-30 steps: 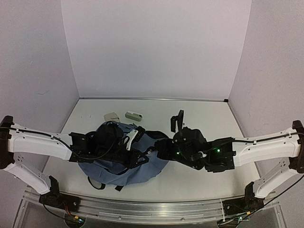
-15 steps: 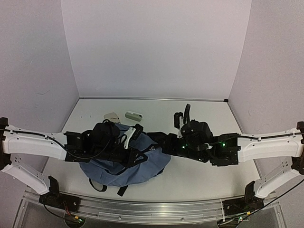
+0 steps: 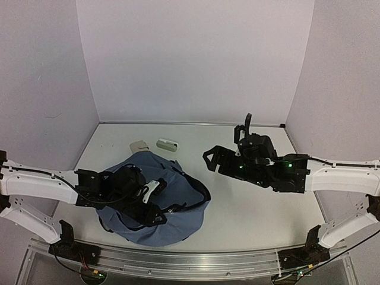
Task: Pack the student bag
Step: Zip the student bag at the center of the board.
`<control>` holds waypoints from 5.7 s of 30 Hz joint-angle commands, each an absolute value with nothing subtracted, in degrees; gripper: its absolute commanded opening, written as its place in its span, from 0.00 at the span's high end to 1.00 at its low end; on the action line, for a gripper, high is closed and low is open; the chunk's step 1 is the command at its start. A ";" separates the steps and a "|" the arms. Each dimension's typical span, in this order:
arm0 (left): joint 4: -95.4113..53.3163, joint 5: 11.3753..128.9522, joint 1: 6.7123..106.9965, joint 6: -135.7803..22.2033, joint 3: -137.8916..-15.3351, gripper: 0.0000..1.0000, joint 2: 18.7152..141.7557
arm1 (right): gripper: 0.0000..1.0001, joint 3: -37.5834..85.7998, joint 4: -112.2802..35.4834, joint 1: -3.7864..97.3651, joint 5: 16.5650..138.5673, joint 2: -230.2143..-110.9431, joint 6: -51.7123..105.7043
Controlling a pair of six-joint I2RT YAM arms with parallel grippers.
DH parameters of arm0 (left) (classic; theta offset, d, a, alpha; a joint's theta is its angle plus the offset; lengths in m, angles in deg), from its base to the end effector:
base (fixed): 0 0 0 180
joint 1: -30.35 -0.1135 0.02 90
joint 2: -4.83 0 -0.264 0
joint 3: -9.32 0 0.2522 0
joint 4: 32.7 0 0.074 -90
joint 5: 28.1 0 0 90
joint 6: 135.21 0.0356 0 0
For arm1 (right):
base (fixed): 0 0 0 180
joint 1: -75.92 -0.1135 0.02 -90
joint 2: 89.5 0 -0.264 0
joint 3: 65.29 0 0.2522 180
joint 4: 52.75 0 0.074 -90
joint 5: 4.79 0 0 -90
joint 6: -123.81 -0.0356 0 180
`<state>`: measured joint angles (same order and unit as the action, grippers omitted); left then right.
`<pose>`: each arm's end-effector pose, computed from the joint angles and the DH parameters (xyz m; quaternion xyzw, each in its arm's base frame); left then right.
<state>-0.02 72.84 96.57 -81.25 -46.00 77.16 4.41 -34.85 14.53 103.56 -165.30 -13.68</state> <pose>0.0952 -0.2329 0.2082 0.2750 0.8937 -0.3232 0.1456 0.1556 0.2619 0.2988 -0.0140 0.8324 0.3596 0.4215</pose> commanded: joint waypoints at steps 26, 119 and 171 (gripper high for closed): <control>8.08 66.60 97.47 -67.51 -75.63 0.08 96.00 | 0.22 -3.01 -28.79 15.57 90.24 -176.39 -26.57; 15.07 59.04 96.09 -86.07 -59.18 0.00 74.44 | 0.62 11.29 -31.04 -13.47 101.63 -185.38 -17.07; 4.69 89.40 97.59 -77.73 -55.06 1.00 81.57 | 1.00 11.40 -13.69 -8.39 115.74 -174.68 -27.55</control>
<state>4.55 86.42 96.70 -77.15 -55.29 80.58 10.19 -18.13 -10.37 109.80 -178.12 -25.57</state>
